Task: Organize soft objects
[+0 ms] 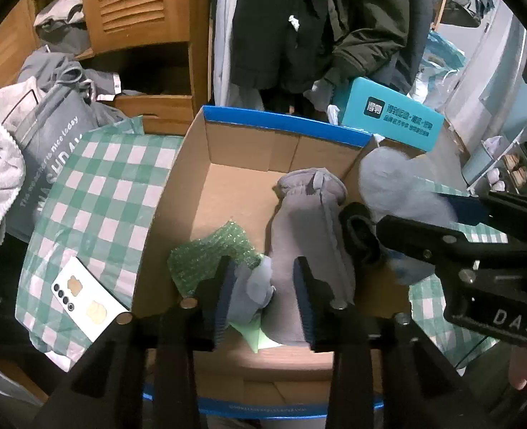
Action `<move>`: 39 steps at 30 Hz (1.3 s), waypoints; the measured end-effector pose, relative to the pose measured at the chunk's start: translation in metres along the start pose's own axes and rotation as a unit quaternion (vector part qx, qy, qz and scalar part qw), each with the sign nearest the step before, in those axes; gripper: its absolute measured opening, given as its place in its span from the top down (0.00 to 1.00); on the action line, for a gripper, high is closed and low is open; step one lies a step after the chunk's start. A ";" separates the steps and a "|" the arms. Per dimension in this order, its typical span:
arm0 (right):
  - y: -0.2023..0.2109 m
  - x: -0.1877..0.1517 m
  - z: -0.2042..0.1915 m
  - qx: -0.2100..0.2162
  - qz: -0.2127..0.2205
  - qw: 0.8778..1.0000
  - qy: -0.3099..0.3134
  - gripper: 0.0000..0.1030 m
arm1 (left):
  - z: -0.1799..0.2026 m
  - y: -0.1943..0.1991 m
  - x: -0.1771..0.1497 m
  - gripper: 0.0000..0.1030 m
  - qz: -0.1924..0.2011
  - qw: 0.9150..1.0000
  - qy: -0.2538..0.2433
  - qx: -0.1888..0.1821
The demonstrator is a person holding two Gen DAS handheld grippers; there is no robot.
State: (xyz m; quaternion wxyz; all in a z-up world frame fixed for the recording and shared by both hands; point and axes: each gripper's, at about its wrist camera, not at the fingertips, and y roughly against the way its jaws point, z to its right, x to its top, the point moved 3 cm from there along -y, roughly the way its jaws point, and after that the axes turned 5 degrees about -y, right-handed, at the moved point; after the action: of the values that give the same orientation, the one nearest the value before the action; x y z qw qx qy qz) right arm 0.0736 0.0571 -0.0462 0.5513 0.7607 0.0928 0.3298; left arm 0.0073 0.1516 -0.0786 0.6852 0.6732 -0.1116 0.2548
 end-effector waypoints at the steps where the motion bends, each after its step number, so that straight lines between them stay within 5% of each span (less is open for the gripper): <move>1: 0.001 0.000 0.001 0.000 0.001 1.000 -0.001 0.47 | 0.001 0.002 0.000 0.61 0.003 1.000 -0.002 0.002; 21: 0.052 -0.010 0.024 -0.018 0.067 0.997 -0.024 0.35 | 0.020 0.045 0.010 0.28 0.063 0.998 -0.019 -0.007; 39: 0.094 -0.023 0.060 -0.043 0.112 0.992 -0.046 0.33 | 0.054 0.062 0.017 0.20 0.090 0.994 -0.054 -0.016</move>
State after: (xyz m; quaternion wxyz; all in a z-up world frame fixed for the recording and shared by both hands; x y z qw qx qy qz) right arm 0.0713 -0.0368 0.0190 0.5466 0.7562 -0.0328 0.3582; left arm 0.0007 0.0998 -0.0127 0.6631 0.6623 -0.2122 0.2769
